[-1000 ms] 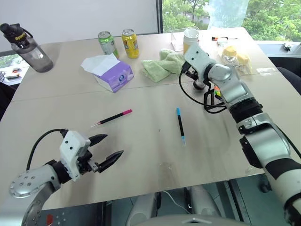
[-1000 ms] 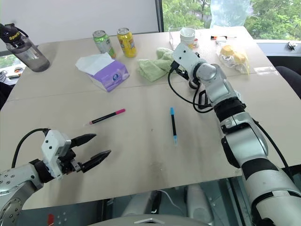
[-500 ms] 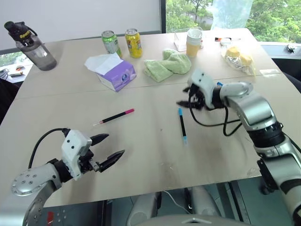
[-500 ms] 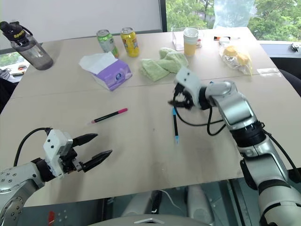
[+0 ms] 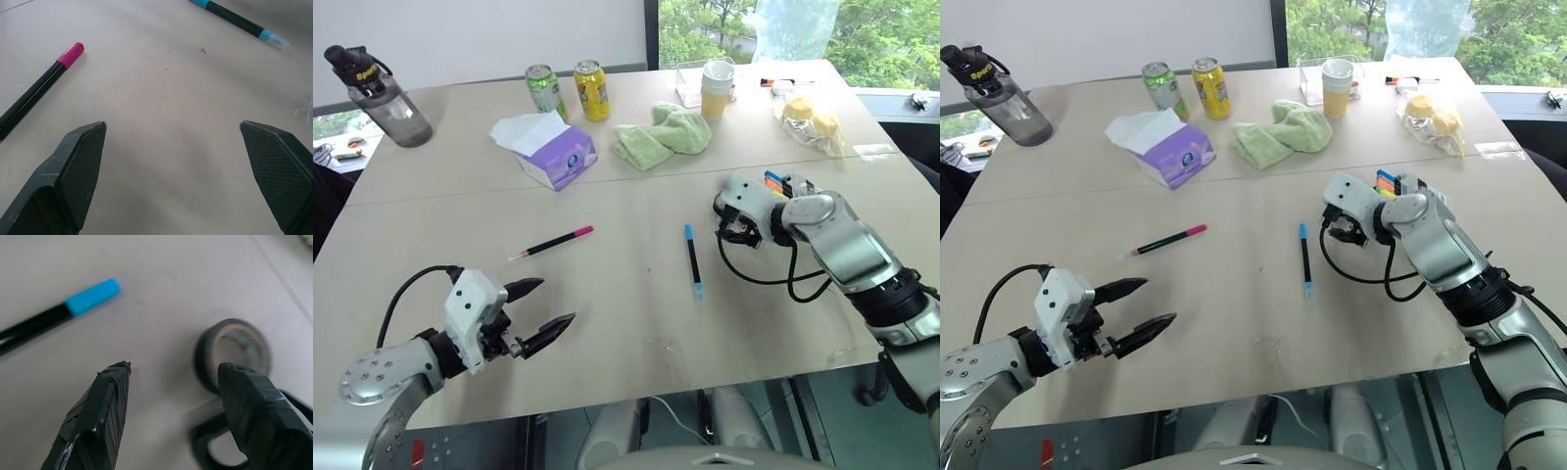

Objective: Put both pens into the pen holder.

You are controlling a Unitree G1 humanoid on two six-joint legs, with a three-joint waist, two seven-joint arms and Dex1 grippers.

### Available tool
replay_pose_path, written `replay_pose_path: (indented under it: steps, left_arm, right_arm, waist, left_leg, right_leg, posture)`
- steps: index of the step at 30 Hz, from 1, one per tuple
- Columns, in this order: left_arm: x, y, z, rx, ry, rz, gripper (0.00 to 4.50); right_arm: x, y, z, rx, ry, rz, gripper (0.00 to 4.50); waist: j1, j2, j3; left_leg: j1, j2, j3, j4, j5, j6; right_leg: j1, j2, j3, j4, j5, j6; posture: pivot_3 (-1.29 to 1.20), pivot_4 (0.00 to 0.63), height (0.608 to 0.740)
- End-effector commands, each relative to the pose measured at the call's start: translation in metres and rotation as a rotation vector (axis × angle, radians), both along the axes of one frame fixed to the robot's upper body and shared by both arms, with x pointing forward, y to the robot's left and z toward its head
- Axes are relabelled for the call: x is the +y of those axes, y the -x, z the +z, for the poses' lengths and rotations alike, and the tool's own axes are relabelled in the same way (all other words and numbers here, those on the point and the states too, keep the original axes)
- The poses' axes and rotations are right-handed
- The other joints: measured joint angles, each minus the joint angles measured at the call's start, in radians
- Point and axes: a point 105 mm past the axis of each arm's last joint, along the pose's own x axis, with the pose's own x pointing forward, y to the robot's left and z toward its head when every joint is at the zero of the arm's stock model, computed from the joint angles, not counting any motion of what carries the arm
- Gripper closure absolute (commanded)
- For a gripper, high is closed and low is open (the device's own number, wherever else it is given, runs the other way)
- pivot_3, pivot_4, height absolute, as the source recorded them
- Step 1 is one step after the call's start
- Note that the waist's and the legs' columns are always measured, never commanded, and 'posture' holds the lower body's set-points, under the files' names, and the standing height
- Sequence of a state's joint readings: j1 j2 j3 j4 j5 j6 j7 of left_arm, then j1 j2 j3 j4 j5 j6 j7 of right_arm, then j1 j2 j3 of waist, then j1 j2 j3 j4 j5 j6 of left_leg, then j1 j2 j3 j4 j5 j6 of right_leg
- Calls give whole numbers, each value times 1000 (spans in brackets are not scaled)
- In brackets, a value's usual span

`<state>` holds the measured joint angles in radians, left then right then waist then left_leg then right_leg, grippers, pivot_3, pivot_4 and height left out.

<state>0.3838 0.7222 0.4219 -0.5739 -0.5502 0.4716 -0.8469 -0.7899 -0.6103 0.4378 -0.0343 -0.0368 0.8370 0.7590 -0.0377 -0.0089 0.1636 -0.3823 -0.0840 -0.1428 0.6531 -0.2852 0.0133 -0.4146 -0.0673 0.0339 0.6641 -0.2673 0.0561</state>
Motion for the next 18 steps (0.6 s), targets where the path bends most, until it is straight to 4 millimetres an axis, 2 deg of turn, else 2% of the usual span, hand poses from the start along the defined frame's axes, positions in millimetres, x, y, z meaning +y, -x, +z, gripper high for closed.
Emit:
replay_pose_path:
  steps: [1, 4, 7, 9, 10, 11, 12, 13, 15, 18]
  left_arm:
    - [0, -2, 6, -27, -13, -13, 0]
    - [0, -3, 6, -27, -14, -15, 0]
    - [1, -4, 6, -26, -14, -13, 0]
    - [0, -4, 6, -27, -12, -13, 0]
    - [0, -4, 6, -28, -10, -13, 0]
    - [0, -4, 6, -30, -9, -13, 0]
    - [0, -5, 7, -33, -7, -11, 0]
    - [0, -5, 7, -35, -6, -10, 0]
    - [1, -5, 7, -37, -6, -7, 0]
    - [1, -5, 7, -36, -8, -6, 0]
  right_arm:
    - [4, -15, 13, -40, -53, -35, 1448]
    - [5, -23, 13, -26, -91, -68, 1448]
    - [8, -28, 7, 69, -185, -118, 1448]
    - [7, -30, 5, 87, -205, -143, 2010]
    - [7, -31, 6, 88, -213, -146, 2139]
    - [8, -31, 8, 88, -219, -143, 2712]
    - [10, -32, 11, 85, -229, -138, 2979]
    - [11, -32, 14, 80, -239, -135, 3540]
    - [15, -32, 21, 57, -241, -115, 4365]
    - [27, -27, 36, 25, -247, -53, 4463]
  waist:
    - [-2, 0, 0]
    - [-1, 0, 0]
    - [-1, 0, 0]
    - [-1, 0, 0]
    - [-1, 0, 0]
    - [-1, 0, 0]
    - [-1, 0, 0]
    - [-1, 0, 0]
    - [-4, 0, 0]
    - [-4, 0, 0]
  left_leg:
    - [0, 0, 0, 0, 0, 0]
    - [0, 0, 0, 0, 0, 0]
    - [0, 0, 0, 0, 0, 0]
    - [0, 0, 0, 0, 0, 0]
    - [0, 0, 0, 0, 0, 0]
    - [0, 0, 0, 0, 0, 0]
    - [0, 0, 0, 0, 0, 0]
    - [0, 0, 0, 0, 0, 0]
    - [0, 0, 0, 0, 0, 0]
    - [0, 0, 0, 0, 0, 0]
  right_leg:
    - [0, 0, 0, 0, 0, 0]
    - [0, 0, 0, 0, 0, 0]
    - [0, 0, 0, 0, 0, 0]
    - [0, 0, 0, 0, 0, 0]
    - [0, 0, 0, 0, 0, 0]
    - [0, 0, 0, 0, 0, 0]
    - [0, 0, 0, 0, 0, 0]
    - [0, 0, 0, 0, 0, 0]
    - [0, 0, 0, 0, 0, 0]
    - [-1, 0, 0, 0, 0, 0]
  posture:
    - [0, 150, 740]
    - [0, 150, 740]
    - [0, 150, 740]
    - [0, 150, 740]
    - [0, 150, 740]
    - [0, 150, 740]
    - [0, 150, 740]
    - [0, 150, 740]
    - [0, 150, 740]
    - [0, 150, 740]
